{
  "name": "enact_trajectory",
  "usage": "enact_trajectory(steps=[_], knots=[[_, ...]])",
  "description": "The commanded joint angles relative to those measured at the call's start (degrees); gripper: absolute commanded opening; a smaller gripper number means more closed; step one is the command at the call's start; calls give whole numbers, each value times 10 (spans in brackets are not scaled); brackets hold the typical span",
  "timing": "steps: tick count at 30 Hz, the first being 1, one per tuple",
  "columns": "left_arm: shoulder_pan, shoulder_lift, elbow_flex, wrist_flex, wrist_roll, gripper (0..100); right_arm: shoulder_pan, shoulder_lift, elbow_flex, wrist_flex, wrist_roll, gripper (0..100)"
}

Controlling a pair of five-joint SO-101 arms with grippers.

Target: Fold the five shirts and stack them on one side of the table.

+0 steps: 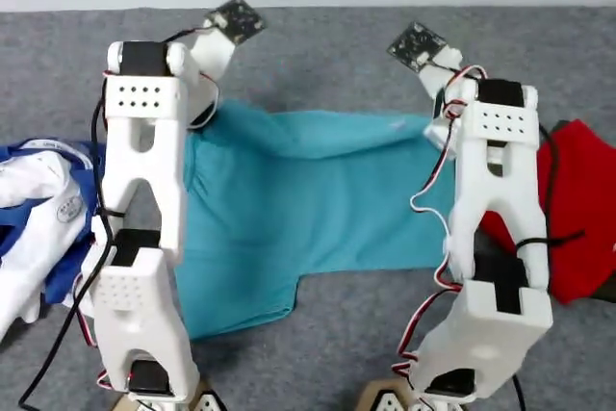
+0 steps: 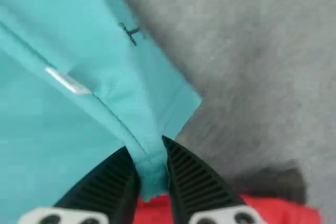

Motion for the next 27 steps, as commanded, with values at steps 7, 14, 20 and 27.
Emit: enact_trajectory(steps=[7,14,20,27], knots=[[32,-240,314,21,-76,5,-2,-57,-32,170,-6,9],[40,-409,541,20,-105,5,15,-58,-29,267,-5,9],[40,-505,672,20,-138,6,30,-58,-15,311,40,9],[15,-571,730,20,-159,36,46,-82,46,310,92,9]])
